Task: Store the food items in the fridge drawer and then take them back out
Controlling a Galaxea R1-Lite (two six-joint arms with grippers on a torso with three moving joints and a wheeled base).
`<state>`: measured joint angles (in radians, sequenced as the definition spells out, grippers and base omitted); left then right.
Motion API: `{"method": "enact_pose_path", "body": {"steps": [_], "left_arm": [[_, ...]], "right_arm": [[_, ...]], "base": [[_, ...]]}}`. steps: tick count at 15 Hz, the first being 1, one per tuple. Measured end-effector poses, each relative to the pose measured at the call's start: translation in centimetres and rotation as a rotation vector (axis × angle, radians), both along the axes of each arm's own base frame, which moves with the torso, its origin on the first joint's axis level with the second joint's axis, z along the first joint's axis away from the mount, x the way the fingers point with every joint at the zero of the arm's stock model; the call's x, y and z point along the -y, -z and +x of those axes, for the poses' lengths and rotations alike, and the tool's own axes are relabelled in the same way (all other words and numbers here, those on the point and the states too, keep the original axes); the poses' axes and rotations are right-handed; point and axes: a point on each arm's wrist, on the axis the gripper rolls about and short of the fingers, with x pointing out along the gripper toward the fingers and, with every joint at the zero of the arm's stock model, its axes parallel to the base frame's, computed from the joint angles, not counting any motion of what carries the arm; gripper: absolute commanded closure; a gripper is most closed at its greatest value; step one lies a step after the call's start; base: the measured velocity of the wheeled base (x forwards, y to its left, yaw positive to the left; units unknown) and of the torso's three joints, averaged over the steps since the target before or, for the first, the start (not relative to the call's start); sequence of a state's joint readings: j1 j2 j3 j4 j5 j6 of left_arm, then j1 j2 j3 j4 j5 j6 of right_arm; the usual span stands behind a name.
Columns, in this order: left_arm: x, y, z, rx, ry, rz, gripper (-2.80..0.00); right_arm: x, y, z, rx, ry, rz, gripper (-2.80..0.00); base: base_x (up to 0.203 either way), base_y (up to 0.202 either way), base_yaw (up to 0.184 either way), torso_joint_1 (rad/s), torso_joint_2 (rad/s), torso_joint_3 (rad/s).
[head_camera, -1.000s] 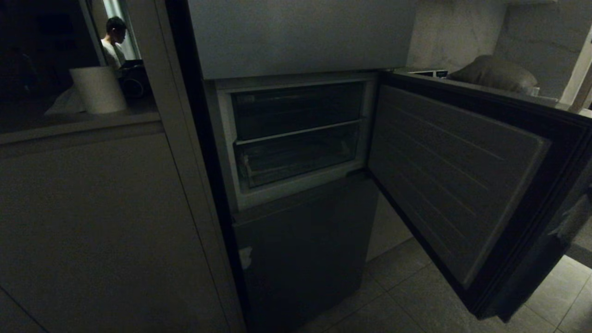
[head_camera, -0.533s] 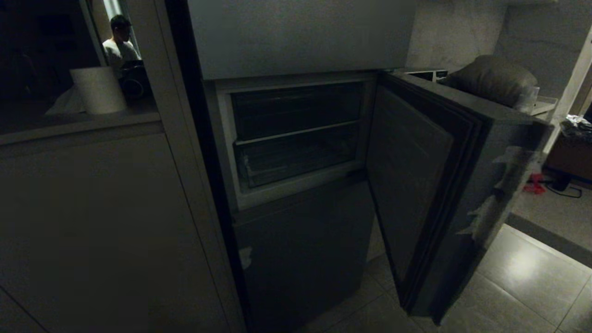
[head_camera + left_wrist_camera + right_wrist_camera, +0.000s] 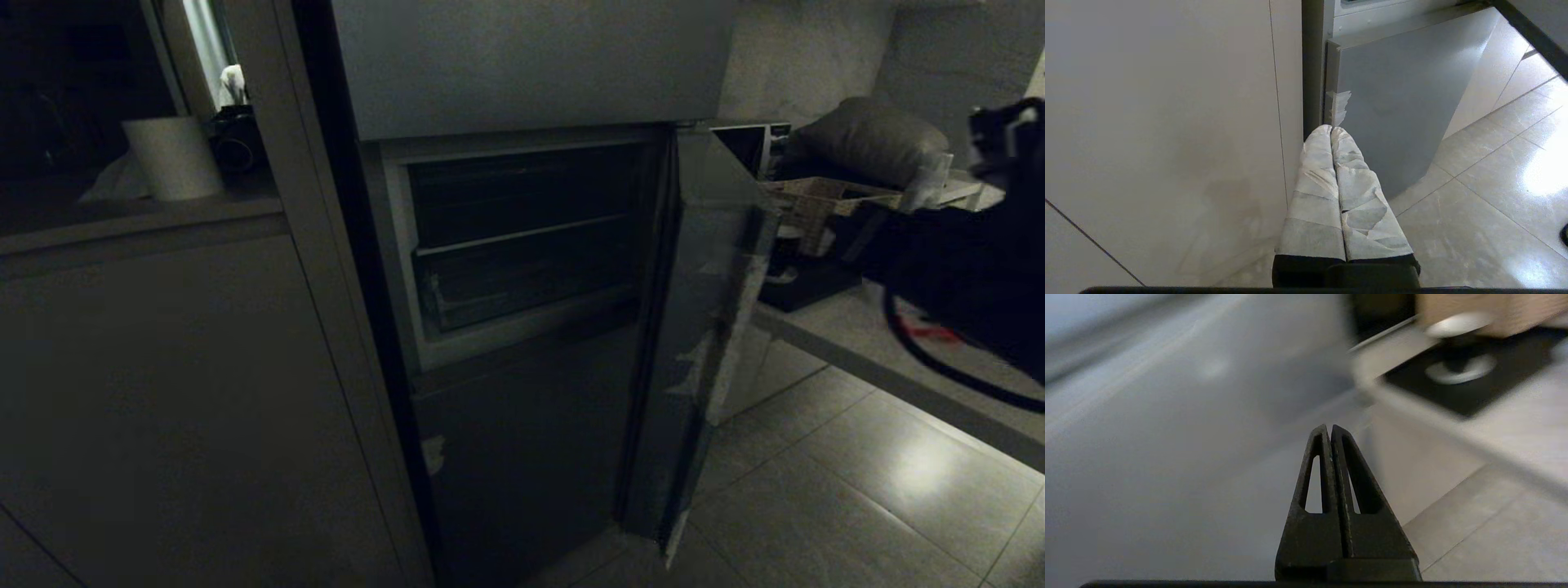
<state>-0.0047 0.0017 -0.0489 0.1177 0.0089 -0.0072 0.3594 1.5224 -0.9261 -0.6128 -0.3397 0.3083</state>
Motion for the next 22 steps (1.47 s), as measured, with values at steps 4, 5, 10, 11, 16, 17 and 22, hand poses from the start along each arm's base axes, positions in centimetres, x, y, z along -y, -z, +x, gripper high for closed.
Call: {"method": "enact_pose_path", "body": {"steps": [4,5,10,11,16,17,22], "left_arm": [[0.0,0.0,0.0,0.0,0.0,0.0,0.0],[0.0,0.0,0.0,0.0,0.0,0.0,0.0],[0.0,0.0,0.0,0.0,0.0,0.0,0.0],[0.0,0.0,0.0,0.0,0.0,0.0,0.0],[0.0,0.0,0.0,0.0,0.0,0.0,0.0],[0.0,0.0,0.0,0.0,0.0,0.0,0.0],[0.0,0.0,0.0,0.0,0.0,0.0,0.0]], "right_arm": [[-7.7,0.5,4.8,0.007,-0.117,-0.018,0.0],[-9.6,0.4,6.3,0.027,-0.139,-0.016,0.0],[-17.9,0.3,13.9,0.205,-0.291,-0.013,0.0],[-19.2,1.5,14.6,0.211,-0.356,-0.029,0.0],[-21.8,5.7,14.9,0.236,-0.367,-0.019,0.0],[-21.4,5.8,14.5,0.227,-0.357,-0.023,0.0],[-18.2,3.1,9.2,0.175,-0.356,-0.072,0.0]], "base": [[0.0,0.0,0.0,0.0,0.0,0.0],[0.0,0.0,0.0,0.0,0.0,0.0],[0.0,0.0,0.0,0.0,0.0,0.0],[0.0,0.0,0.0,0.0,0.0,0.0],[0.0,0.0,0.0,0.0,0.0,0.0],[0.0,0.0,0.0,0.0,0.0,0.0],[0.0,0.0,0.0,0.0,0.0,0.0]]}}
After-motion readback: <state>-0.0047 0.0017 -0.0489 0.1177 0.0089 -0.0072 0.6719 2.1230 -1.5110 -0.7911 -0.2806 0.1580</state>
